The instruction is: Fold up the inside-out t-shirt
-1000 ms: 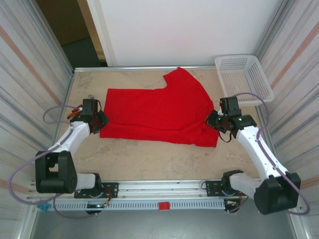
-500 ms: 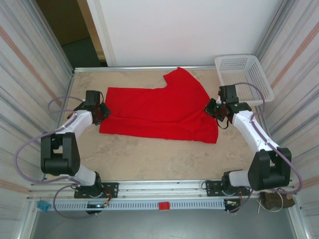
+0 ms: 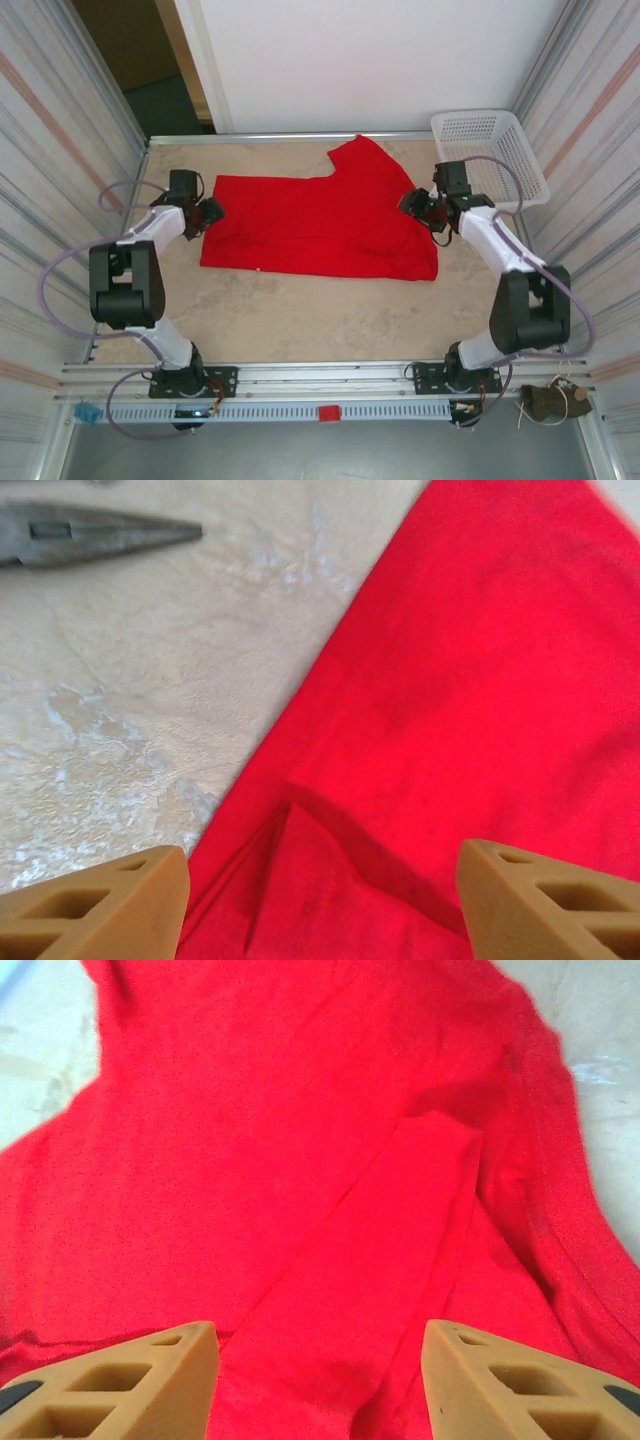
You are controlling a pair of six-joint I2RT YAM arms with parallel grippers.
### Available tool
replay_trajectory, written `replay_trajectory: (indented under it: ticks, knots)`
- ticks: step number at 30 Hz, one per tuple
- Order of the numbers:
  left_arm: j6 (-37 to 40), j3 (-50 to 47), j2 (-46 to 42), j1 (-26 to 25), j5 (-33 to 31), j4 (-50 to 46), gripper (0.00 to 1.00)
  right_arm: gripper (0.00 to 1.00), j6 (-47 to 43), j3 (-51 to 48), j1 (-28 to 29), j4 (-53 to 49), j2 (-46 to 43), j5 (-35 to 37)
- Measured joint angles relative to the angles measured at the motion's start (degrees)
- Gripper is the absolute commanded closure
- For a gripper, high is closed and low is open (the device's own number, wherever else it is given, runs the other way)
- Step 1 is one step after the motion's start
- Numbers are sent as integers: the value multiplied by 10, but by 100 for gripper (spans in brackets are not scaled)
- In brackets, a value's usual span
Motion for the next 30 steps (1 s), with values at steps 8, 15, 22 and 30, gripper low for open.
replay_trajectory:
  ticks: [8,15,22,30]
  knots:
    - [-12,-161,-229,0,16,-15,26,35,5,-147,-10,-44,-184,51]
    - [-37,-253,-234,0,36,-35,35,37,10,-228,-26,-51,-144,56]
    - [-39,-234,-148,0,35,-17,44,40,13,-233,-26,-9,-92,45]
    - [-35,-186,-77,0,27,5,100,92,36,-241,-26,31,-42,40]
